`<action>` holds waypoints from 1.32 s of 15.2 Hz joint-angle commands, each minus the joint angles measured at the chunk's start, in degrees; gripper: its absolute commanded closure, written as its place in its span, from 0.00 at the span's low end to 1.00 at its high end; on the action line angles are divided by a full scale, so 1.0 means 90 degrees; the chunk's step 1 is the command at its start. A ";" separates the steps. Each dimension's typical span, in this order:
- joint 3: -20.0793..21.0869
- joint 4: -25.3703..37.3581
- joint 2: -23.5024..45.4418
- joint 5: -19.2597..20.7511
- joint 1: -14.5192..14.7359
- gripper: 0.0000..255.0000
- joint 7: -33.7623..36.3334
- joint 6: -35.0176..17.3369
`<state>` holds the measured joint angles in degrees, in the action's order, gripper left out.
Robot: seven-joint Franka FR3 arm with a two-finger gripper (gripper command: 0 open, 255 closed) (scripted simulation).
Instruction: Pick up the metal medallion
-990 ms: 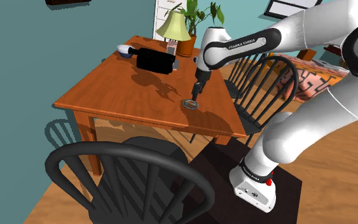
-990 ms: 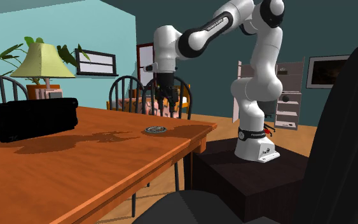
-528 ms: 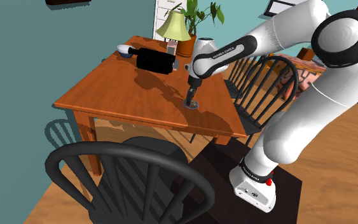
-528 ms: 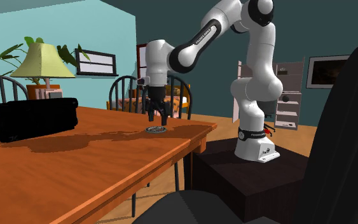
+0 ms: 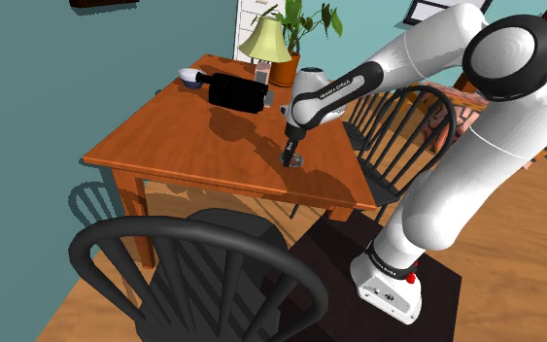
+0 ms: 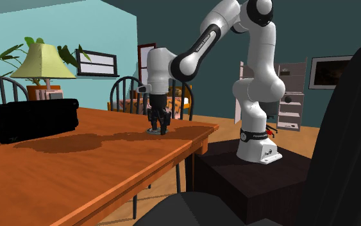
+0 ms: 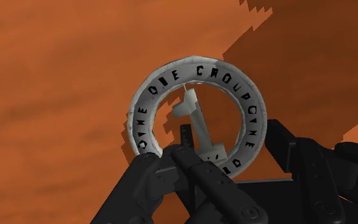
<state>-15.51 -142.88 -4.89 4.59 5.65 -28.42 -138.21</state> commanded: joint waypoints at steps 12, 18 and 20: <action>0.0019 0.0125 -0.0244 0.0058 -0.0005 1.00 0.0040 0.0366; 0.0053 0.0344 -0.0596 0.0126 -0.0013 1.00 0.0086 0.0931; 0.0066 0.0428 -0.0701 0.0142 -0.0015 1.00 0.0097 0.1117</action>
<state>-14.95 -139.33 -10.69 5.78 5.55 -27.57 -128.99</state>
